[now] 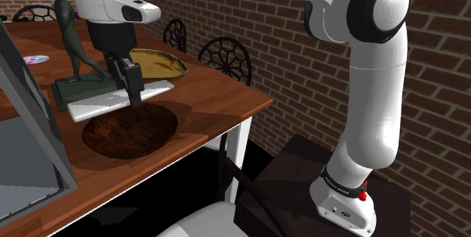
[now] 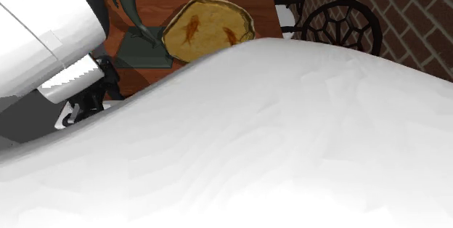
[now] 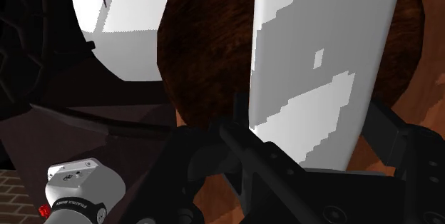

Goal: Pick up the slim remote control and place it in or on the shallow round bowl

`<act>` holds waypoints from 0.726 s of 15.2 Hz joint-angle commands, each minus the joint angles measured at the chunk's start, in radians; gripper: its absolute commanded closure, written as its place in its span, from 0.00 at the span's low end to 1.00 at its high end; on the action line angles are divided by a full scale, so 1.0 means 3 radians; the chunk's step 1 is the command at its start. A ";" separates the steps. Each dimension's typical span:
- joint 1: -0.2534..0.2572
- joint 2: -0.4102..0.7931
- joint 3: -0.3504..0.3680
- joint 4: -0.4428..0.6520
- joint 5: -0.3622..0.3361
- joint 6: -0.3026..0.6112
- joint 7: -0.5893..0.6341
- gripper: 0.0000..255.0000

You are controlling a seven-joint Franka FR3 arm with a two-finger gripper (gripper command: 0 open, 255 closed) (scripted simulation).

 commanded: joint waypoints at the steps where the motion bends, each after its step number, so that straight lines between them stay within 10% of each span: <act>1: 0.0031 0.0015 0.0005 -0.0045 -0.0013 0.0054 0.0051 1.00; 11: -0.0071 -0.0030 -0.0005 -0.0559 0.0006 0.0524 0.0060 1.00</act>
